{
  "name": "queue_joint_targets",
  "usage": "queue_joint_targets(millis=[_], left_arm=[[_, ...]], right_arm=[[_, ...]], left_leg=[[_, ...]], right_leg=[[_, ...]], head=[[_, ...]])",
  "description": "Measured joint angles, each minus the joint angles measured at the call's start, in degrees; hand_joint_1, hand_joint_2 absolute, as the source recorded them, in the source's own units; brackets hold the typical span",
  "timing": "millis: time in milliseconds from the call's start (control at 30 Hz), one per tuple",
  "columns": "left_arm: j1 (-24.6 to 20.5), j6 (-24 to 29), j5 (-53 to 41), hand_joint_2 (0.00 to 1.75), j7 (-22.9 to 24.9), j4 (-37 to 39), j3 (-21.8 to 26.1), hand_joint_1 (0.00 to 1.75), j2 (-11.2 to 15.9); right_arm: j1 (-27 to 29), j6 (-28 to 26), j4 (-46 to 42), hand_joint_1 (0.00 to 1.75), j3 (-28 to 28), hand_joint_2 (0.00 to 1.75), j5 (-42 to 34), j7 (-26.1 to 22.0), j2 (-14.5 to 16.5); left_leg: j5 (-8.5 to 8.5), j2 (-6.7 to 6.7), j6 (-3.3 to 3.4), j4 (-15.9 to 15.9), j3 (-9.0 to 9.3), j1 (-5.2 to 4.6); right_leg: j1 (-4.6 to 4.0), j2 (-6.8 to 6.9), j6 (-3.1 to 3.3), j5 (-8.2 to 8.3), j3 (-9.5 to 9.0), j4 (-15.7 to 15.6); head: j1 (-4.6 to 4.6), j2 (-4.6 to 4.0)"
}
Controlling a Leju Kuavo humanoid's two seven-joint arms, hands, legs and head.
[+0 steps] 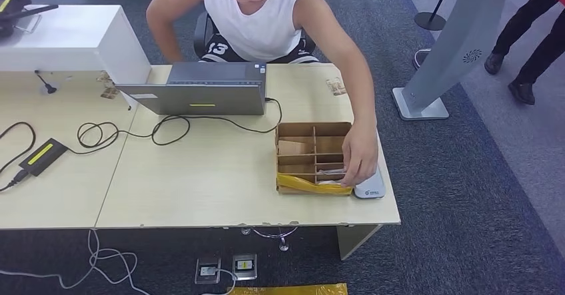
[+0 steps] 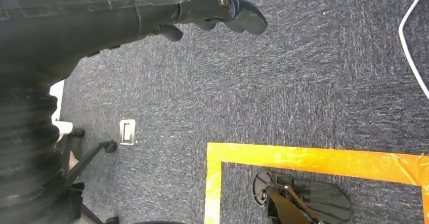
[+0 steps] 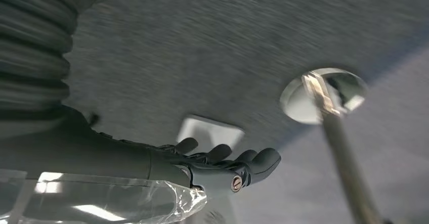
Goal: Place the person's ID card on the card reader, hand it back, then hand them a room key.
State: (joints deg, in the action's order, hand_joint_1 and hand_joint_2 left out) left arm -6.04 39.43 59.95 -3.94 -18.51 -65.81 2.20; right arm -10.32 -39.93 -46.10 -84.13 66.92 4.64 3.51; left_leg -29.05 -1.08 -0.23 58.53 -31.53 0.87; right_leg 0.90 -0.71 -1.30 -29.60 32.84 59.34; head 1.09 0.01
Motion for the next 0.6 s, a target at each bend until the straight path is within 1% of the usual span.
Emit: queue_joint_targets(millis=[167, 300, 400, 500, 600], left_arm=[[-0.07, 0.01, 0.52, 1.75, 0.01, -0.01, 0.00, 0.00, 0.20], [-0.08, -0.07, 1.11, 1.75, 0.77, 0.00, 0.00, 0.00, 0.42], [-0.11, -0.76, 0.59, 1.75, 2.97, 0.00, -0.03, 0.00, 0.62], [-0.14, -2.02, -0.85, 1.75, 5.44, 0.00, -0.23, 0.00, 0.89], [-0.27, -2.37, -1.58, 1.75, 6.42, 0.00, -0.59, 0.00, 1.21]], right_arm=[[0.39, 0.01, 9.56, 0.00, -1.45, 1.75, -3.45, 1.25, 0.09], [0.40, 1.54, 19.90, 0.00, -1.63, 0.00, -3.14, 0.23, -0.81], [0.39, 3.69, 25.46, 0.00, -1.64, 0.00, -1.83, 0.40, -1.36], [0.39, 6.47, 29.62, 0.00, -1.59, 0.00, 0.66, 2.12, -2.08], [0.40, 9.72, 32.30, 0.00, -1.13, 0.00, 3.93, 2.55, -2.91]], left_leg=[[0.01, 0.02, -0.01, 0.00, 0.04, 0.00], [0.01, 0.02, -0.01, 0.00, 0.05, 0.00], [0.01, 0.01, -0.01, 0.00, 0.05, -0.01], [0.01, 0.01, -0.01, 0.00, 0.04, -0.01], [0.01, 0.01, -0.01, 0.00, 0.04, -0.01]], right_leg=[[0.00, -0.01, 0.00, 0.00, -0.04, 0.01], [0.00, 0.00, 0.00, 0.00, -0.05, 0.01], [0.00, 0.00, 0.00, 0.00, -0.06, 0.01], [0.00, 0.00, 0.00, 0.00, -0.05, 0.01], [0.01, 0.00, 0.00, 0.00, -0.06, 0.01]], head=[[0.04, 0.00], [0.02, -0.01], [0.03, -0.01], [0.02, -0.01], [0.02, -0.01]])
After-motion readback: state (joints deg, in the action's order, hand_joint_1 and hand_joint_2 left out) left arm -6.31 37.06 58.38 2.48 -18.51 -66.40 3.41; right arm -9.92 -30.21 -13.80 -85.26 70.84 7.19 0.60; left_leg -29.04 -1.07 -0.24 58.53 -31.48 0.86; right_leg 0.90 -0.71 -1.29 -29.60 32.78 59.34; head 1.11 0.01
